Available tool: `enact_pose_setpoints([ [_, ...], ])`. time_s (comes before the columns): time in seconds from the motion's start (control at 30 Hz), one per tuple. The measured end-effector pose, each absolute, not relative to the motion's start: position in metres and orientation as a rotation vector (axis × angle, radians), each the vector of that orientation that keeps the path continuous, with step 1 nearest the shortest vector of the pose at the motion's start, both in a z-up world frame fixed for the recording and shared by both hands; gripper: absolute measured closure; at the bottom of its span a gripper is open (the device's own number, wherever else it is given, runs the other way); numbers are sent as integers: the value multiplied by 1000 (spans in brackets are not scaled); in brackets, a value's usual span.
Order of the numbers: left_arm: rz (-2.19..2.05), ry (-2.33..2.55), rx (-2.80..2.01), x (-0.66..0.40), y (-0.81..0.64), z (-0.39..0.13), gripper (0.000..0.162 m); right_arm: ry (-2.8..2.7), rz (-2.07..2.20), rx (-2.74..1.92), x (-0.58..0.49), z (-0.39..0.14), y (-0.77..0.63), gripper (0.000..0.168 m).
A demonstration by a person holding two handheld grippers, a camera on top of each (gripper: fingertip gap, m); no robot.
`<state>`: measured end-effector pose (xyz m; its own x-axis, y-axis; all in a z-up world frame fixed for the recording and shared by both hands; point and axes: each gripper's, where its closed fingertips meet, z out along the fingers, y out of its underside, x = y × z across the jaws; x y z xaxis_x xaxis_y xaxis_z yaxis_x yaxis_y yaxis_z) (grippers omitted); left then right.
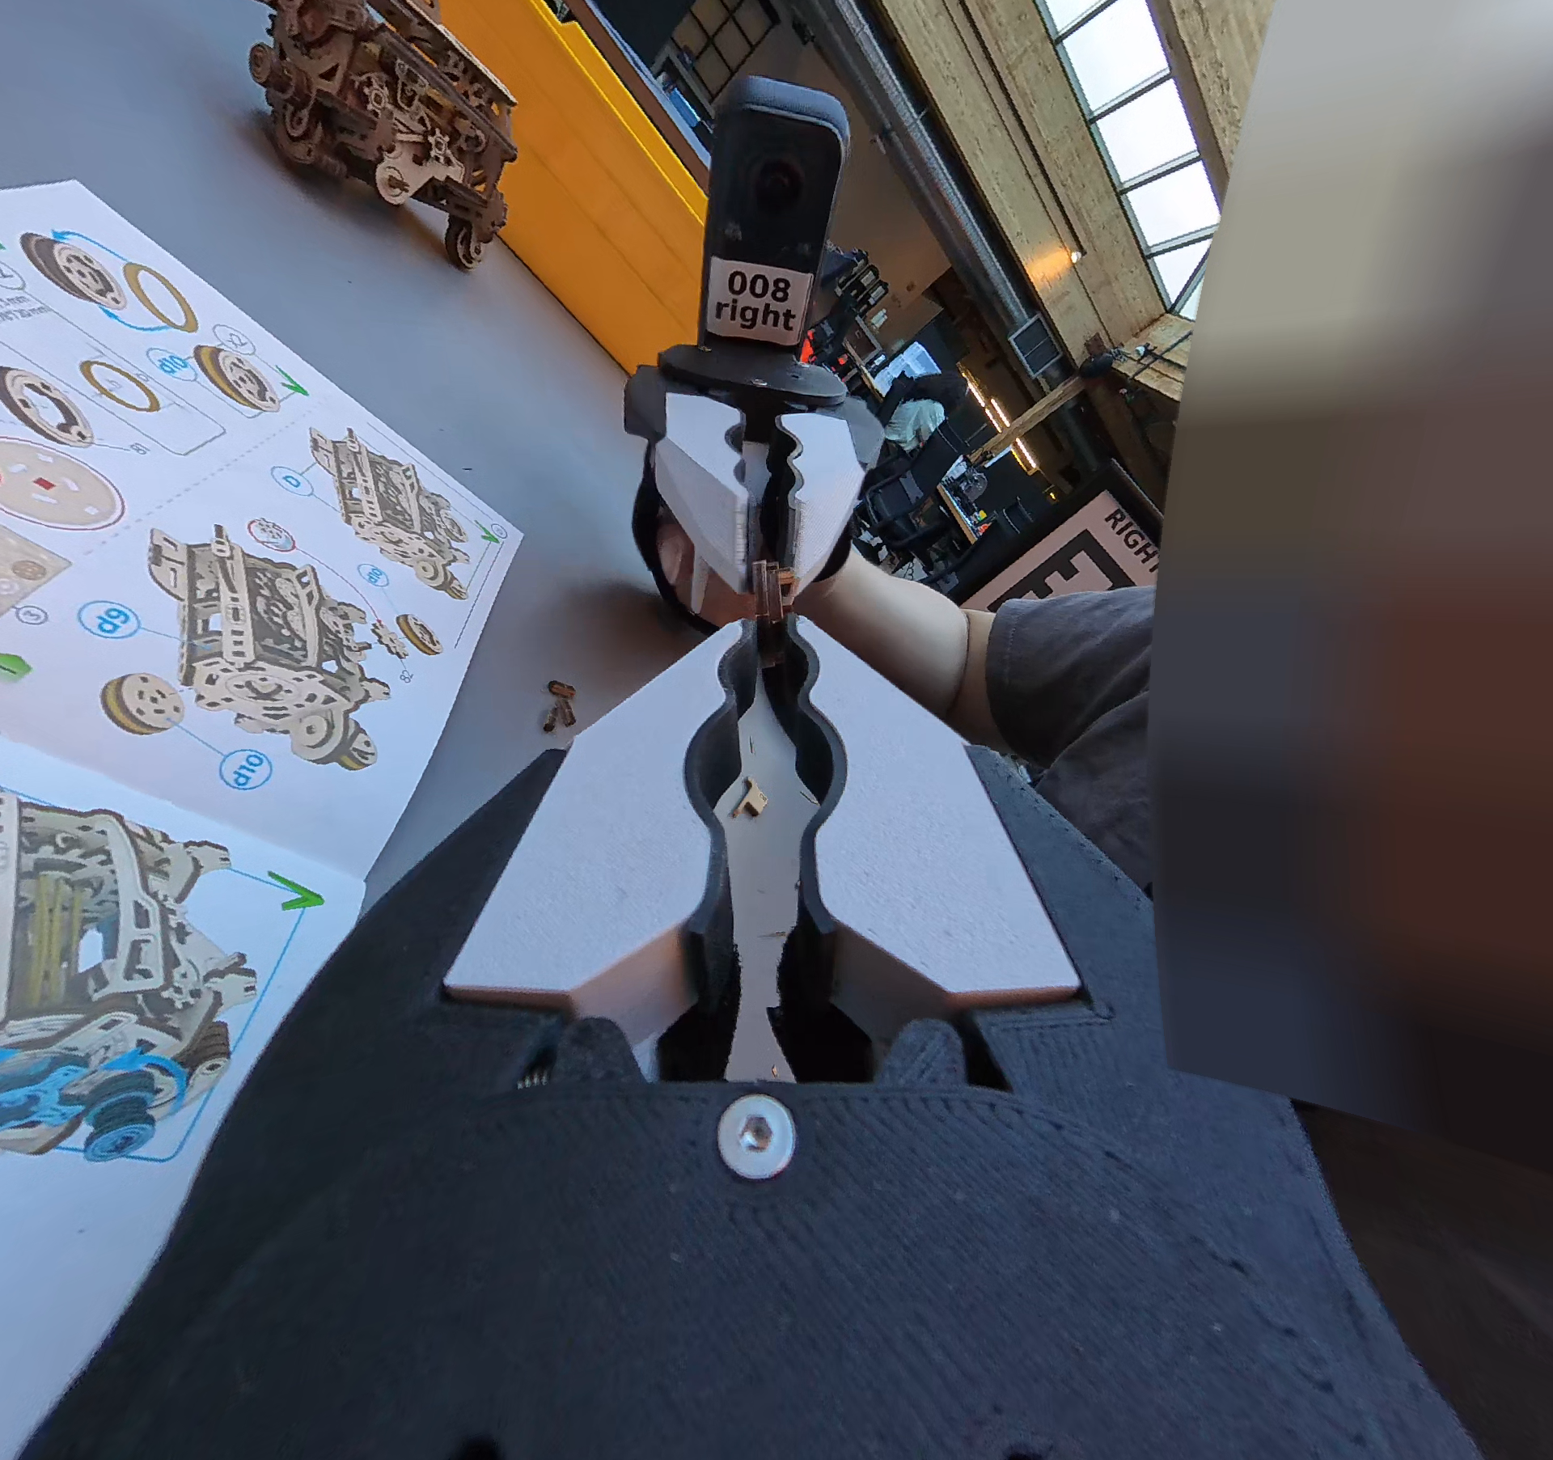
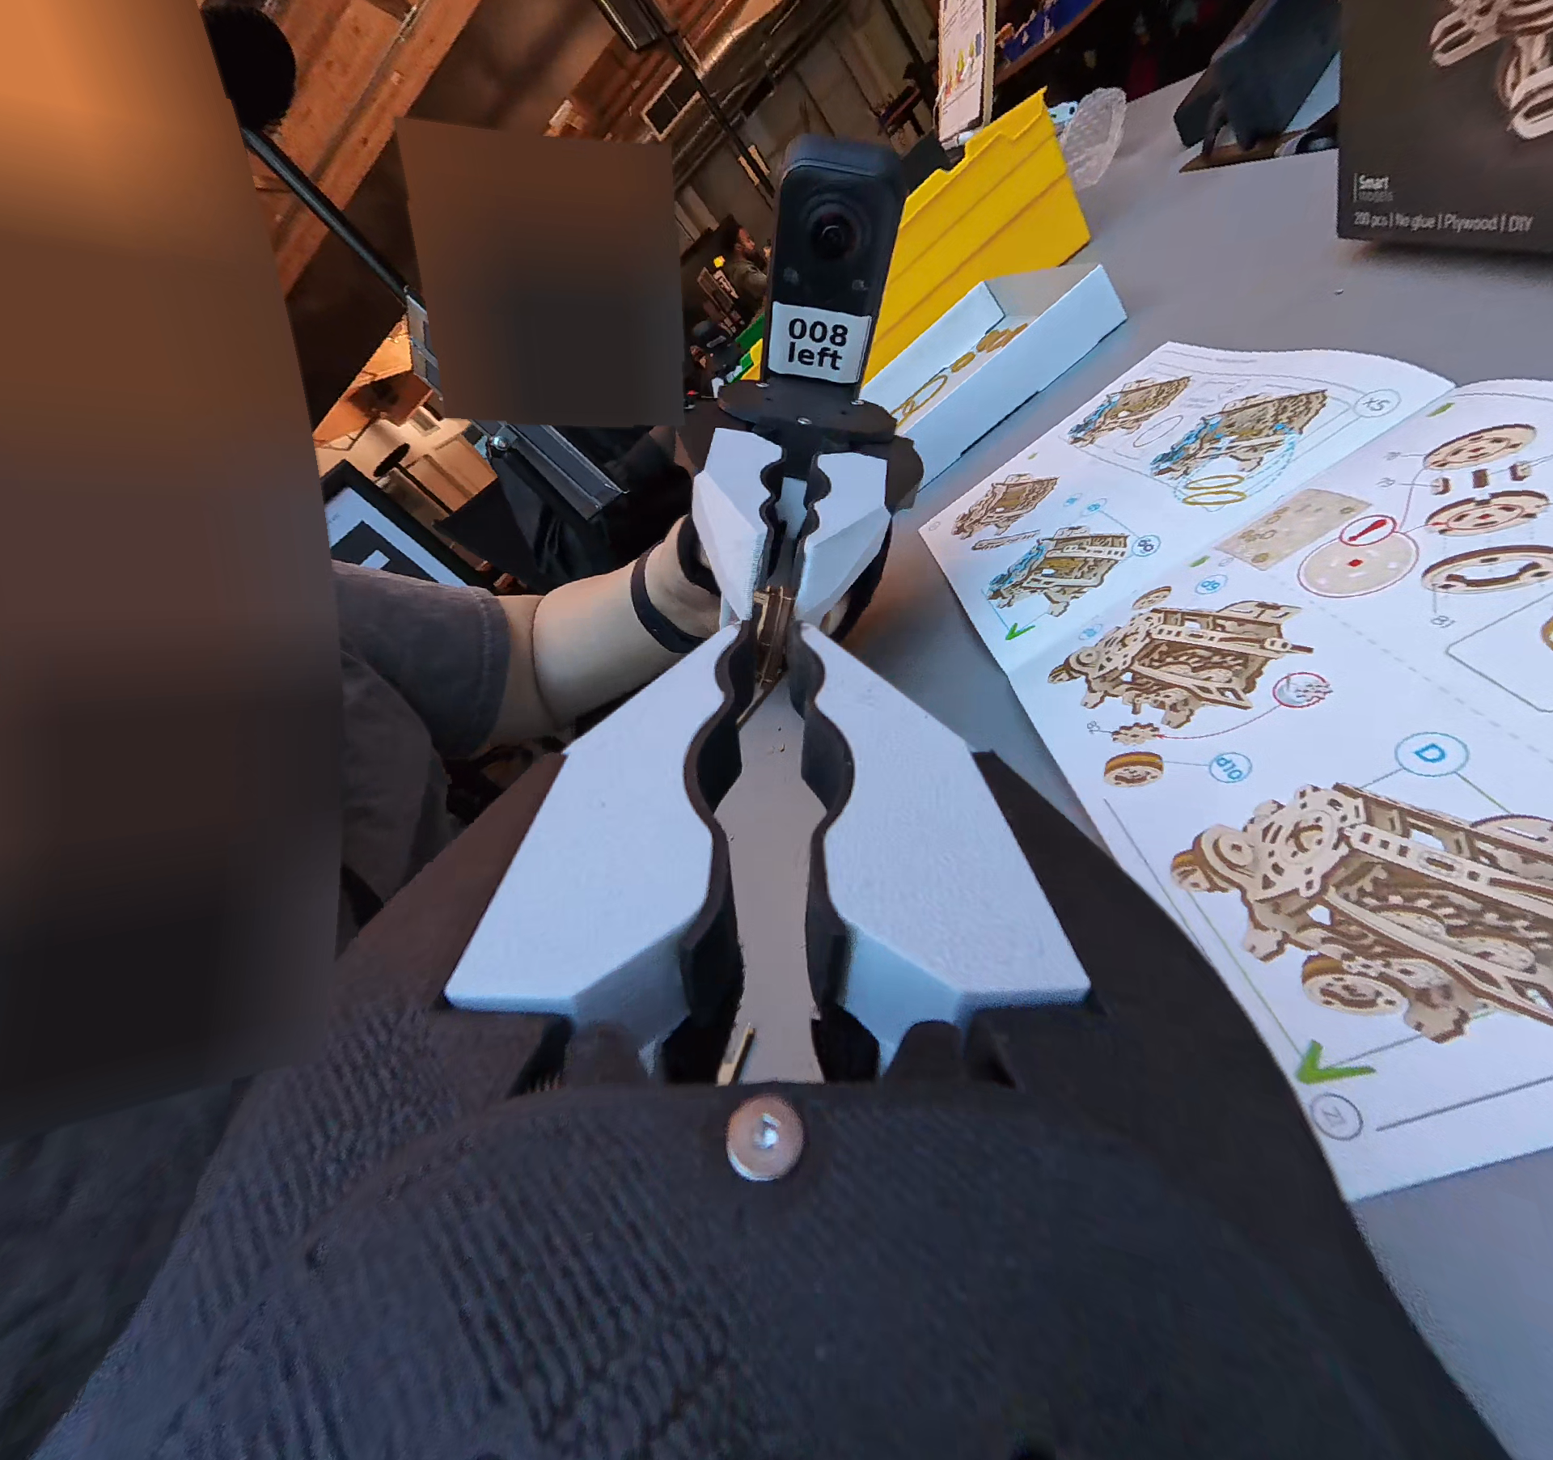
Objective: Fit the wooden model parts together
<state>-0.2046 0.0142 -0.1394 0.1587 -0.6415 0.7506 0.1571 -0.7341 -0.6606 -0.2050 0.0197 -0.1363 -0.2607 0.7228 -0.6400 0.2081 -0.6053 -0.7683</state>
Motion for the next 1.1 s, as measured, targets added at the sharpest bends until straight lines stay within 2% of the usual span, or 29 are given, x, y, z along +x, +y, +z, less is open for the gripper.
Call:
enact_pose_setpoints([
  [0.37,-1664,453,-1851,-203,13,-145,158,-1049,2088,-1812,-204,-143,20,164],
  [1.0,-1595,461,-1856,-203,18,-151,158,-1012,2094,-1856,-204,-150,24,164],
  [1.1,-1532,440,-1876,-206,23,-154,149,-996,2100,-1864,-204,-150,26,164],
])
